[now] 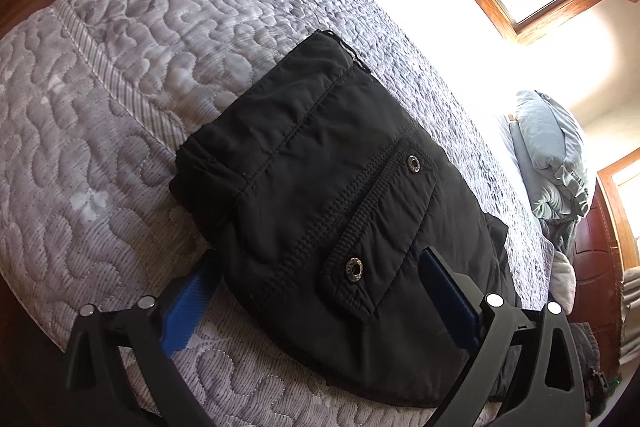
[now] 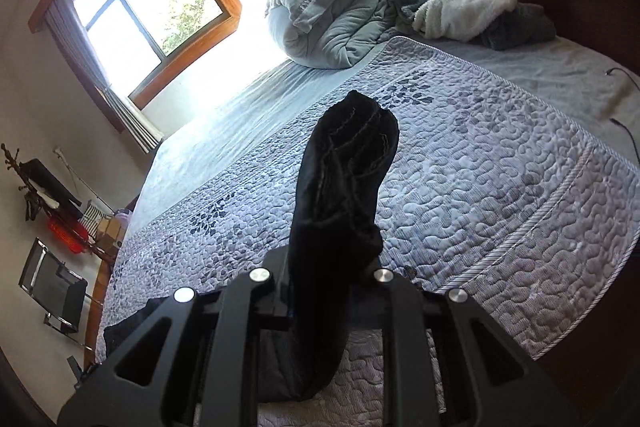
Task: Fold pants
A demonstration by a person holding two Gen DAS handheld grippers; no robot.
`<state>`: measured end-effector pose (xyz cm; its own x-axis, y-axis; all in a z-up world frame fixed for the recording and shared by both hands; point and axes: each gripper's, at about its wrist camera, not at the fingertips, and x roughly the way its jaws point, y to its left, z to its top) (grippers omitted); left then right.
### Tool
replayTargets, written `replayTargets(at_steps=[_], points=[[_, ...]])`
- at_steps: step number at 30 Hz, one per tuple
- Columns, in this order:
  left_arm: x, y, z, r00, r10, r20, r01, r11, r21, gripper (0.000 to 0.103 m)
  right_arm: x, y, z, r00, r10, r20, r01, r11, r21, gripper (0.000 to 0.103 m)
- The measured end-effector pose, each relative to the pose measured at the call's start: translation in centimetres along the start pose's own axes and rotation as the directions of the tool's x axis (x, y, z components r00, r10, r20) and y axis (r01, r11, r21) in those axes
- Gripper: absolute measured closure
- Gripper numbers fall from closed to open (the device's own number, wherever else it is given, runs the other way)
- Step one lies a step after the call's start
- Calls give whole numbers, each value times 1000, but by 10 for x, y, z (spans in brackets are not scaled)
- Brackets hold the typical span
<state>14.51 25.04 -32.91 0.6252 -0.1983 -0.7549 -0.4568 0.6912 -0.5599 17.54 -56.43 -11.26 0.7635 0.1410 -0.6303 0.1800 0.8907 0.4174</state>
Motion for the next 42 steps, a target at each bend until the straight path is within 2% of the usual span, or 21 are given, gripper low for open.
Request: replayTargets(at_steps=[13, 19, 25, 32, 42], points=[[-9, 22, -13, 995, -88, 53, 90, 995, -32, 4, -9, 111, -21, 998, -47, 45, 57, 967, -248, 87], [-13, 37, -15, 990, -129, 65, 132, 990, -56, 4, -6, 153, -36, 996, -64, 58, 80, 938, -337, 87], [-19, 48, -17, 985, -152, 77, 157, 985, -65, 4, 2, 191, -60, 993, -100, 70, 121, 887, -446, 87], [-24, 58, -17, 983, -167, 76, 172, 983, -68, 4, 14, 218, -81, 993, -108, 49, 117, 852, -510, 87], [-29, 61, -19, 980, -182, 83, 189, 979, -76, 4, 23, 237, -98, 993, -116, 34, 115, 830, -545, 88]])
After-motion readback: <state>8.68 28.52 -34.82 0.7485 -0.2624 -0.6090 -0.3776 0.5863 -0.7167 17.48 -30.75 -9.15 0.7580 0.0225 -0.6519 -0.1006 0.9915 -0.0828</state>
